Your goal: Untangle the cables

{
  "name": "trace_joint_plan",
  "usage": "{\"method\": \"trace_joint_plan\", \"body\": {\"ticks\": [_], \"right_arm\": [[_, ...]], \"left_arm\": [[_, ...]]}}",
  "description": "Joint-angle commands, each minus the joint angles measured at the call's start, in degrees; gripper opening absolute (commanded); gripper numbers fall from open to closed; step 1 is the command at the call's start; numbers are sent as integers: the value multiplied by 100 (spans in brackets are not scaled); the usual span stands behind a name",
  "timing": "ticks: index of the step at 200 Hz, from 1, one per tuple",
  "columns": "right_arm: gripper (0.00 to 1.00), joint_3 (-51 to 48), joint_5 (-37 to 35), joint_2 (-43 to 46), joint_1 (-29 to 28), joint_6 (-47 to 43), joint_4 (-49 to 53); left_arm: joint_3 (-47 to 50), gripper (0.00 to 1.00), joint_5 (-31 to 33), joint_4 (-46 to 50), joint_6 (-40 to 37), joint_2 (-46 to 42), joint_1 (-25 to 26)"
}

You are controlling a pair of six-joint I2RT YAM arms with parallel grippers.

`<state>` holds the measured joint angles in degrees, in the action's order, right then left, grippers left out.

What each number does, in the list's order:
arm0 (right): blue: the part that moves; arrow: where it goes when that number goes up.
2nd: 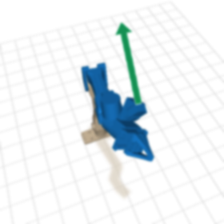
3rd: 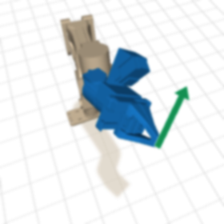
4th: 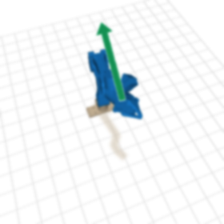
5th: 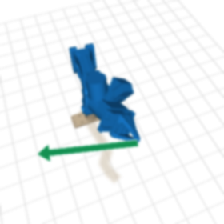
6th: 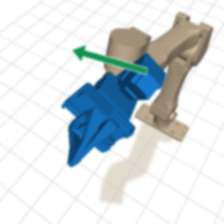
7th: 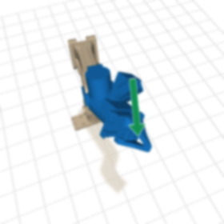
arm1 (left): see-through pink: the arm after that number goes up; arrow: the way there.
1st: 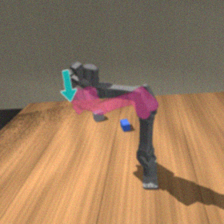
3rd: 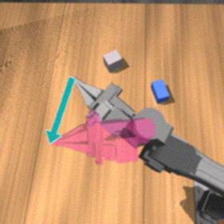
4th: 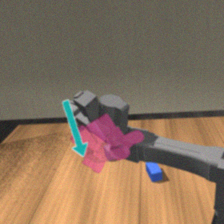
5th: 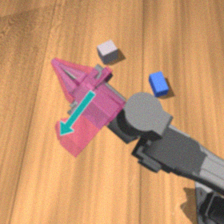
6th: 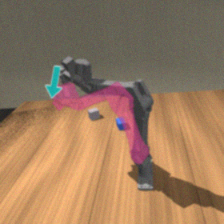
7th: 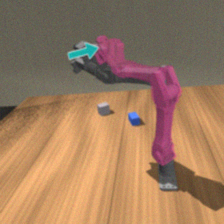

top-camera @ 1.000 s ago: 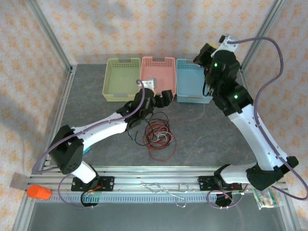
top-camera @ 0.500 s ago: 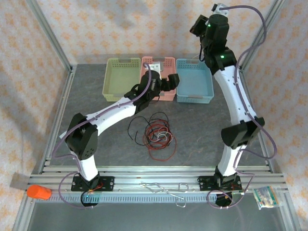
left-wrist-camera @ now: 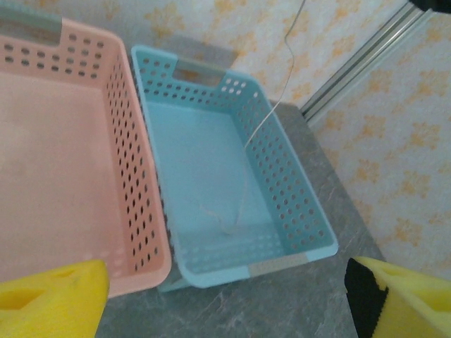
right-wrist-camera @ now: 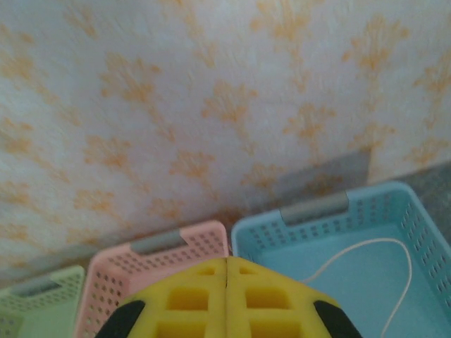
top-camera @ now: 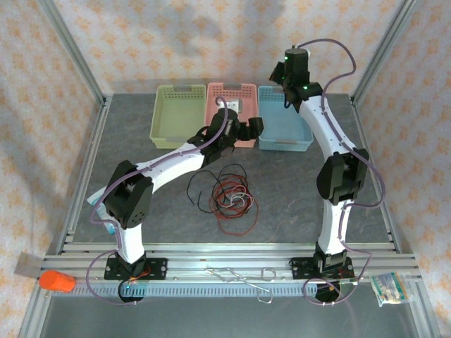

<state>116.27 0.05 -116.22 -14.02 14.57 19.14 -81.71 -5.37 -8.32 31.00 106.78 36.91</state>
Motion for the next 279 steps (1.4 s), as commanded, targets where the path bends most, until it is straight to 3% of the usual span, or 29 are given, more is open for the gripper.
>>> {"method": "trace_joint_plan", "body": {"ticks": [1, 49, 61, 98, 142, 214, 251, 279], "right_arm": [[0, -266, 135, -91, 129, 231, -104], [0, -524, 843, -633, 251, 345, 290], [4, -446, 1001, -791, 260, 337, 433], [31, -416, 989, -867, 276, 354, 598], [50, -585, 820, -542, 272, 254, 635], [48, -1972, 791, 850, 242, 22, 221], [45, -3305, 929, 1963, 6, 158, -66], [43, -4073, 677, 2565, -328, 460, 291]], "left_arm": [[208, 88, 18, -140, 128, 62, 97], [493, 88, 62, -188, 227, 201, 262], [537, 88, 53, -179, 228, 216, 314], [628, 88, 166, -118, 223, 217, 422], [774, 88, 368, 14, 189, 24, 445], [1167, 88, 581, 263, -142, -727, 516], [2001, 85, 521, 321, -200, -1483, 611], [2656, 83, 528, 401, -126, -2083, 691]]}}
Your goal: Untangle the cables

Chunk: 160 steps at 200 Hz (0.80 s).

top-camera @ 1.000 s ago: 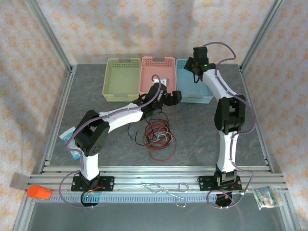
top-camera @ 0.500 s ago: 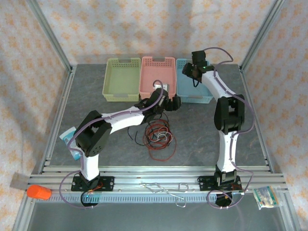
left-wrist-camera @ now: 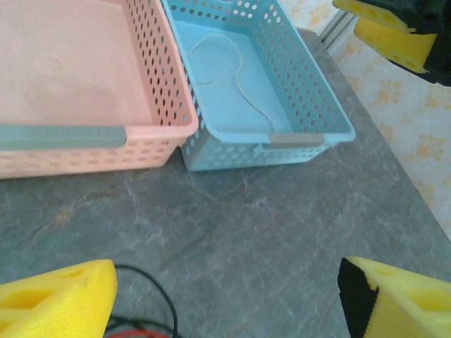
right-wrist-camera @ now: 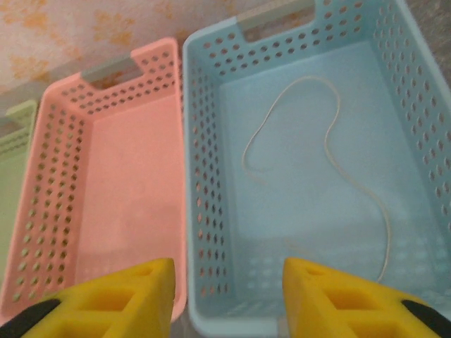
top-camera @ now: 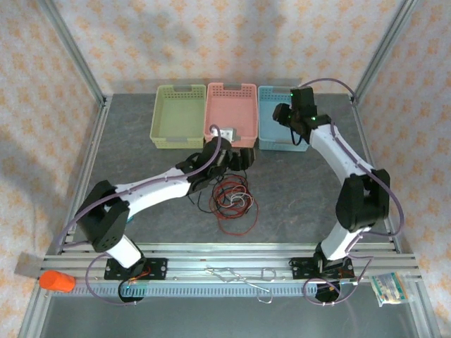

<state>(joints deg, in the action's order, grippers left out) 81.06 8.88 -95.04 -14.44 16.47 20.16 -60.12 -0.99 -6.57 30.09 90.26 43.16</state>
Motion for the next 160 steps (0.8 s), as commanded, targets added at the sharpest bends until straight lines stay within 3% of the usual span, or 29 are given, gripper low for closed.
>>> {"method": "trace_joint_plan", "body": {"ticks": [1, 55, 81, 119, 160], "right_arm": [[43, -576, -222, 467, -300, 274, 202], [36, -2196, -528, 1540, -1372, 1168, 337], [35, -2884, -230, 1902, -1836, 1774, 97], [35, -3273, -294, 1879, -2540, 2290, 187], [35, -3506, -338, 1662, -2926, 2586, 205]], "left_arm": [[525, 83, 91, 226, -32, -452, 68], [1513, 84, 165, 206, 315, -1185, 455], [1964, 86, 298, -6, 582, -1391, 703], [2484, 89, 486, -36, 894, -1492, 959], [2794, 90, 464, -351, 1077, -1561, 1119]]}}
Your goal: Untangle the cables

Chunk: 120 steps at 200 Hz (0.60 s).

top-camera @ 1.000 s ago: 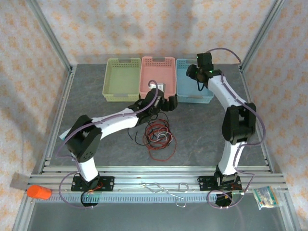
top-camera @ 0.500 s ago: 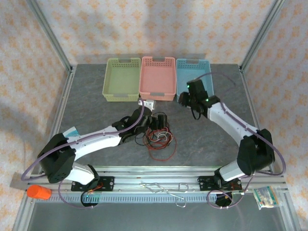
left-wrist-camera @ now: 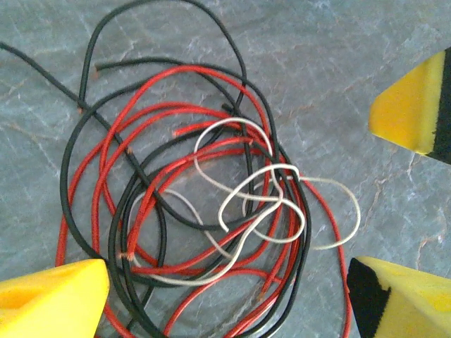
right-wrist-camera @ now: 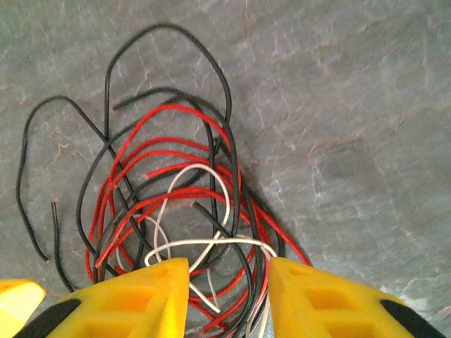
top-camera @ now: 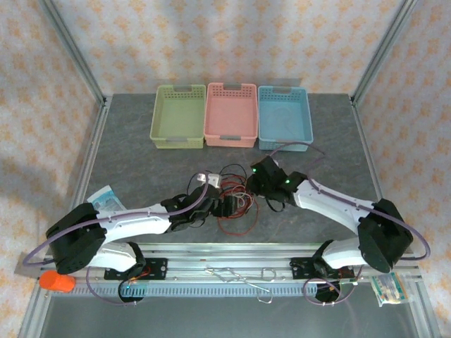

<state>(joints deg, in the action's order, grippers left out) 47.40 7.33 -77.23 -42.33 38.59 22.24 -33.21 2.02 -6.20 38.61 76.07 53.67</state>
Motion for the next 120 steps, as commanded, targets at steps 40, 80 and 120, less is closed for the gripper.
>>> {"method": "trace_joint_plan", "body": {"ticks": [40, 80, 120], "right_arm": [[34, -266, -252, -239, -203, 457, 69], [34, -348, -72, -328, -248, 474, 90], [33, -428, 95, -384, -287, 492, 26]], "left_arm": [[118, 89, 123, -566, 239, 33, 78], [107, 90, 176, -592, 182, 123, 88], [155, 91, 288, -624, 165, 86, 89]]}}
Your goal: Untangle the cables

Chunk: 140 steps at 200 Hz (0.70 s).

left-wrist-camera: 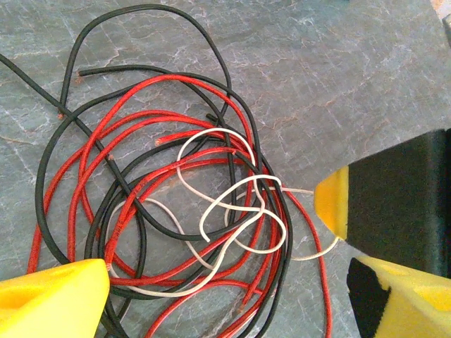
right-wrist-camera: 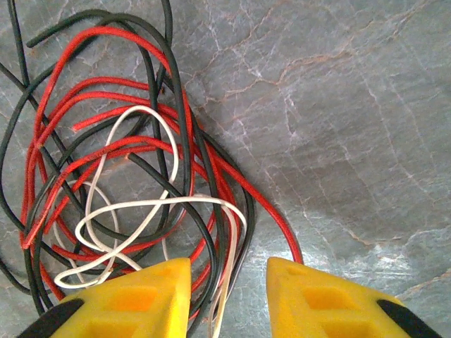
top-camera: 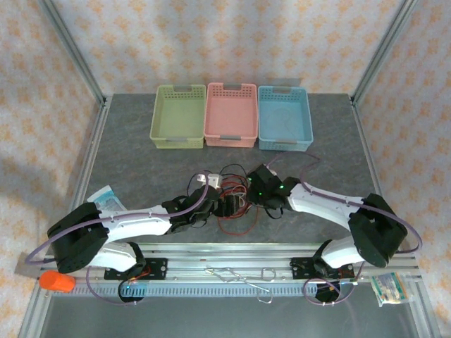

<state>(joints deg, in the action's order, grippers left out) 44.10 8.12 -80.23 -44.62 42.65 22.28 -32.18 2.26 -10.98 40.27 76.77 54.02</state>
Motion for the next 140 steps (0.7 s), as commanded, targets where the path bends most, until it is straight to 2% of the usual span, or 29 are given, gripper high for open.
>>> {"method": "trace_joint_plan", "body": {"ticks": [1, 33, 69, 103, 115, 140], "right_arm": [[33, -101, 20, -87, -56, 85, 22], [30, -129, 97, -143, -72, 101, 35], [20, -136, 109, 114, -91, 146, -129], [4, -112, -21, 476, -90, 182, -173], [1, -65, -9, 571, -91, 118, -146], [0, 105, -87, 761, -90, 68, 45]], "left_arm": [[58, 91, 269, -152, -2, 15, 55], [73, 95, 402, -252, -78, -5, 60], [-25, 95, 474, -187, -142, 106, 57], [-264, 96, 655, 26, -149, 283, 62], [-310, 99, 733, 48, -134, 314, 63], [-413, 99, 1014, 244, -90, 373, 57]]}}
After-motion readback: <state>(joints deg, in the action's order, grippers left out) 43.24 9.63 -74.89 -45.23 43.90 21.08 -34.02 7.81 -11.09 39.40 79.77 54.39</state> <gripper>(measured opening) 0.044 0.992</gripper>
